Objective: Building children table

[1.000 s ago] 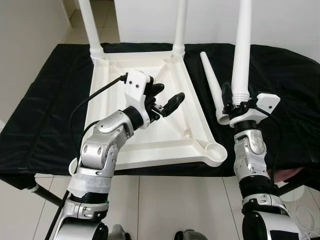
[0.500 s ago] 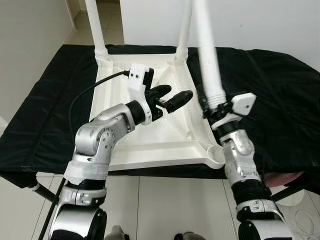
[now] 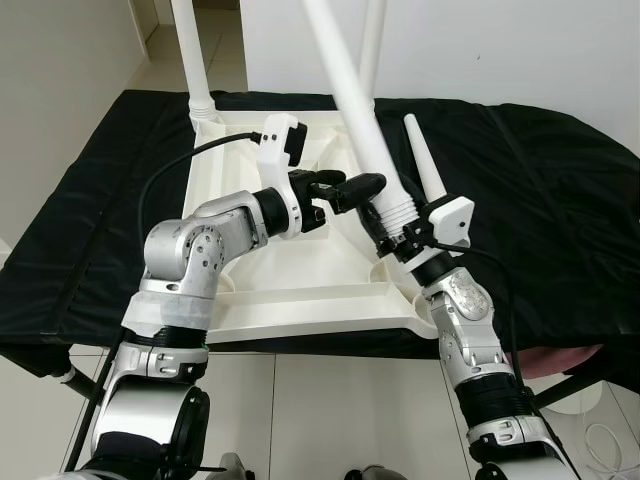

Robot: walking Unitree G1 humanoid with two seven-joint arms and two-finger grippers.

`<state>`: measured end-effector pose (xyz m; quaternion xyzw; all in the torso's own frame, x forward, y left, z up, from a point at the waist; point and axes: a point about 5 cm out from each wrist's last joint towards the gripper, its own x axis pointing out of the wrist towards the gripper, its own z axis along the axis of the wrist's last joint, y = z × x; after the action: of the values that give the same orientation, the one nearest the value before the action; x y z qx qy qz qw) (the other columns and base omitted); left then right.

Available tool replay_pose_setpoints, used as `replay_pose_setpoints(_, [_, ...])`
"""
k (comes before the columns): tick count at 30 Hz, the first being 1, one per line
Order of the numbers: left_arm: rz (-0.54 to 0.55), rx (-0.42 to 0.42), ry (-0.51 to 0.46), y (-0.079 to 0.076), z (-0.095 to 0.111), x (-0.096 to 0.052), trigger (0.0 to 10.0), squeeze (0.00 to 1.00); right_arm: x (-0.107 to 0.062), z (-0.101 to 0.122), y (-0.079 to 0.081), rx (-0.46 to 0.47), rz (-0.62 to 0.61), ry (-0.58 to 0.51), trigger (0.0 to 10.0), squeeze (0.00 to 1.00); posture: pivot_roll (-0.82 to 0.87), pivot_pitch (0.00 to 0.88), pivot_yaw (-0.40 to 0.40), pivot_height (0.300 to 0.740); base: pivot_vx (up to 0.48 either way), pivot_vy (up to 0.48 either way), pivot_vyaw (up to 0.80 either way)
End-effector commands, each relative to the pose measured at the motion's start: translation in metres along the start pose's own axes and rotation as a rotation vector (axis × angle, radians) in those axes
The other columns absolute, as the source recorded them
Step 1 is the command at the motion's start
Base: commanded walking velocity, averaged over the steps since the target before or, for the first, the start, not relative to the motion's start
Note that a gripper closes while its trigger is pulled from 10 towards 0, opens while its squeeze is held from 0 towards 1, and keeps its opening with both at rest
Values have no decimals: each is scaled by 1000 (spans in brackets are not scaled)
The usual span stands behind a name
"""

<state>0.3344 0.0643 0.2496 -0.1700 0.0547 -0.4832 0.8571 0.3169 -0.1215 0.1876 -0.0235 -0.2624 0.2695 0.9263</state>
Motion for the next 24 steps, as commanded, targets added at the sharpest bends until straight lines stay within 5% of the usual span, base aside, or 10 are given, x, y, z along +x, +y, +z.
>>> replay_pose_setpoints(1, [-107,8,19,-5,1,1,10000,0,0,2,4,-6,17,-3,10000,0,-83,0,-18,740,0,0,0])
replay_pose_setpoints(13, [-96,-92,6,2,13,4,10000,0,-7,0,18,-47,99,22,10000,0,-88,0,-11,740,0,0,0])
replay_pose_setpoints(18, [-61,-243,-45,16,34,4,10000,0,-25,-5,27,-81,88,55,10000,0,-91,0,-9,740,0,0,0])
replay_pose_setpoints(24, [-55,-246,-16,19,43,5,10000,0,-42,-10,35,-151,65,78,10000,0,-99,0,1,740,0,0,0])
